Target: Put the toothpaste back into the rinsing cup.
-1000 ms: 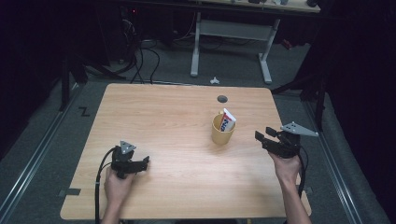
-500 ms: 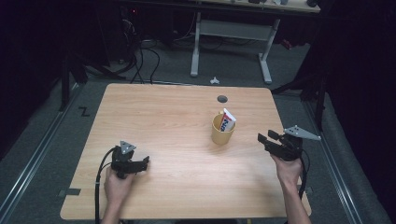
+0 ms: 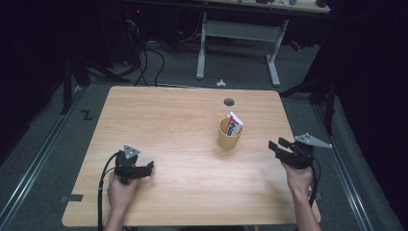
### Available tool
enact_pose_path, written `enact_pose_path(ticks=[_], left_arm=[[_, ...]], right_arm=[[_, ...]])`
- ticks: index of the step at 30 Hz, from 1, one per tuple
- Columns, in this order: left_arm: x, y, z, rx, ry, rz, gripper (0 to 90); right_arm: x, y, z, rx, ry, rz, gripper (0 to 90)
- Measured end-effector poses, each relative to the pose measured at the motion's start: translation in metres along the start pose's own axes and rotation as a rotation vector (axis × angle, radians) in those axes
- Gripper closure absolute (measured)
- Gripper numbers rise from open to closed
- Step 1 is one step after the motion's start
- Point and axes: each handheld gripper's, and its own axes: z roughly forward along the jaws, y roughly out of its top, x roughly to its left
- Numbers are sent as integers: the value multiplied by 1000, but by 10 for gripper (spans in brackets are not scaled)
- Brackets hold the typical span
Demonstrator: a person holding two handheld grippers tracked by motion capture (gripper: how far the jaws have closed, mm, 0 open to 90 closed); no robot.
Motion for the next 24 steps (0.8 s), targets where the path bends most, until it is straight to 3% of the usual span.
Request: enact_pose_path(ticks=[24], left_arm=[[0, 0, 0, 0, 0, 0, 159]], right_arm=[[-10, -17, 5, 41, -46, -9, 516]])
